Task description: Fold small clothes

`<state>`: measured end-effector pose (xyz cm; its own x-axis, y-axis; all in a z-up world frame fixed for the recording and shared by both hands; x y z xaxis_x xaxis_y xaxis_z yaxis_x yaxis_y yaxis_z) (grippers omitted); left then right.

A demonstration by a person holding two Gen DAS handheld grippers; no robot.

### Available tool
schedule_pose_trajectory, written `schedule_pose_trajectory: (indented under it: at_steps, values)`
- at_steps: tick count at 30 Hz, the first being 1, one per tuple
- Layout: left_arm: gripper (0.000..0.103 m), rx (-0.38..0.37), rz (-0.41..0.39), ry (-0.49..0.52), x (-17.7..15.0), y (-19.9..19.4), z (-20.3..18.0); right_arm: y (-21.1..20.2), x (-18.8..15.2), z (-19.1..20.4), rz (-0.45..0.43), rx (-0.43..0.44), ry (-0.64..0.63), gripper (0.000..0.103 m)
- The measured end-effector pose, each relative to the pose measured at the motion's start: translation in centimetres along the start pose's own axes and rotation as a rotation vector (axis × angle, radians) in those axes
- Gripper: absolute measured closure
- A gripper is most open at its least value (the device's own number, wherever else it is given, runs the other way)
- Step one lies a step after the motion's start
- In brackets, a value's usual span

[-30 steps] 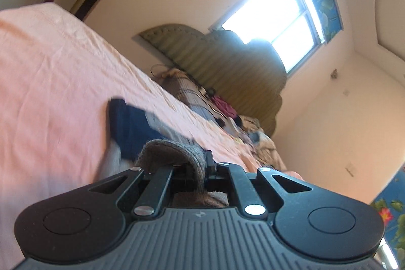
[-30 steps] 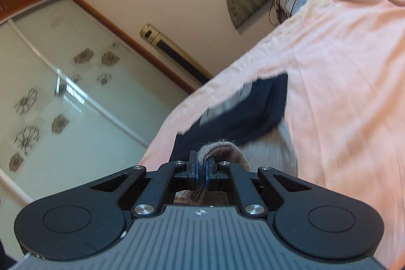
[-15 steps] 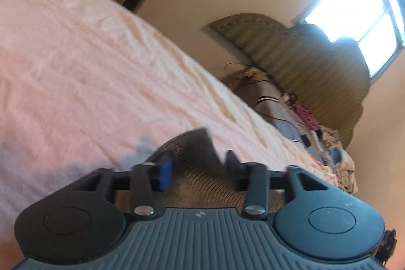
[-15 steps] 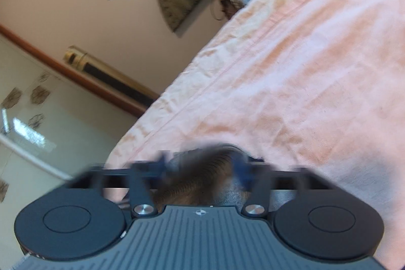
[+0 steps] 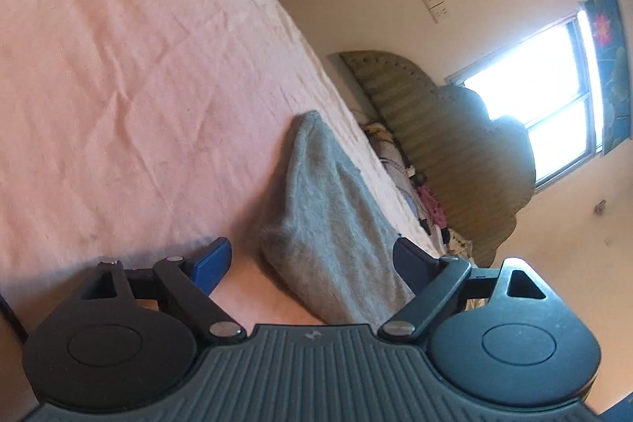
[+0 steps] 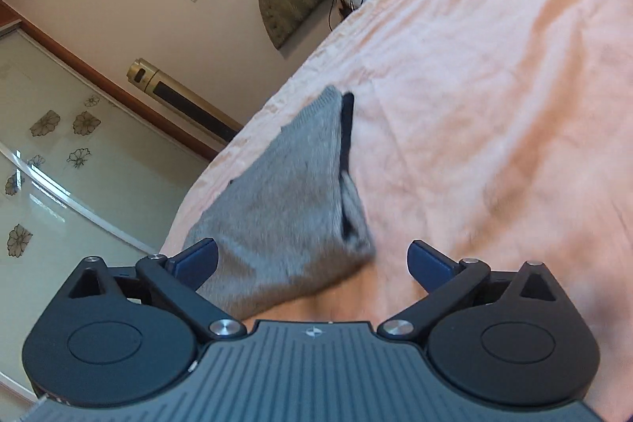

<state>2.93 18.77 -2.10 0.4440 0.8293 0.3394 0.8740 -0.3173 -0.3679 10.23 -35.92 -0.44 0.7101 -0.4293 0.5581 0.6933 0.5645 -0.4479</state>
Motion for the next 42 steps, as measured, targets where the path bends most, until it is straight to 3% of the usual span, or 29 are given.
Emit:
schedule_pose_trajectory:
  at_steps: [4,8,10,11,12,13,18,23,29,31,33,35,36,37,38,40,42]
  values:
    - [0.007,-0.073,-0.003,-0.094,-0.1,2.3,-0.3,3.5,-0.1,1.1,-0.024,-0.006,-0.011,0.000]
    - [0.009,0.016,-0.032,-0.091,0.1,4.7,-1.9,6.8,1.6,1.9,-0.098,-0.091,-0.006,0.003]
    - [0.034,0.092,-0.019,-0.079,0.1,5.4,-2.3,7.7,1.9,2.2,-0.107,-0.135,-0.036,0.021]
    - [0.071,0.139,0.004,-0.078,0.0,5.8,-2.2,8.0,2.0,2.3,-0.091,-0.144,-0.047,0.030]
    - [0.088,0.186,0.033,-0.079,-0.2,6.4,-1.9,8.3,2.0,2.1,-0.062,-0.141,-0.042,0.059]
    - [0.088,0.188,0.034,-0.069,-0.4,6.4,-1.5,8.6,2.0,1.6,-0.030,-0.139,-0.024,0.084]
    - [0.096,0.214,0.002,0.022,-0.6,6.0,-2.5,8.2,2.1,1.1,-0.017,-0.112,-0.021,0.088]
    - [0.098,0.142,-0.013,0.094,0.1,3.3,-5.4,4.8,3.2,3.5,-0.060,-0.041,-0.086,0.090]
    - [0.098,0.043,0.047,0.117,-1.2,-5.3,-5.7,-3.2,0.3,4.7,-0.002,0.051,-0.147,0.090]
    - [0.097,0.051,0.091,0.146,-2.5,-8.4,-4.1,-5.9,-2.2,3.8,0.057,0.054,-0.149,0.090]
    - [0.095,0.120,0.150,0.235,-4.3,-10.2,-2.3,-7.8,-4.9,2.3,0.125,0.022,-0.140,0.086]
    - [0.094,0.202,0.154,0.303,-5.0,-11.6,-0.7,-9.4,-6.2,1.0,0.135,-0.053,-0.145,0.070]
    - [0.093,0.249,0.116,0.324,-4.6,-12.2,-0.5,-10.0,-6.0,0.5,0.111,-0.068,-0.142,0.043]
    - [0.093,0.267,0.056,0.331,-3.5,-12.7,-0.6,-10.4,-5.3,0.3,0.069,-0.075,-0.137,0.025]
    - [0.090,0.258,-0.006,0.327,-2.1,-12.9,-1.0,-10.4,-4.1,0.4,0.021,-0.069,-0.132,0.022]
    - [0.069,0.205,-0.100,0.347,0.8,-12.0,-2.5,-8.9,-1.3,1.3,-0.021,-0.019,-0.154,0.022]
    - [0.015,0.206,-0.141,0.389,2.9,-8.7,-4.2,-5.8,1.6,2.7,-0.024,0.005,-0.220,0.022]
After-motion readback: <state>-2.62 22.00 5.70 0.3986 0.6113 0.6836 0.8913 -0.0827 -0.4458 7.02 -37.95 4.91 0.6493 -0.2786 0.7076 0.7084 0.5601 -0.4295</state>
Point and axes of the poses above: each gripper's, at about its wrist camera, not at the fingertips, and y roughly the way its jaws point, z to its left, x to its top, the point moved 1 cm from there along y, roughly the way its jaws point, and after that the axes turned 7 degrees about -y, right-handed, at the moved point
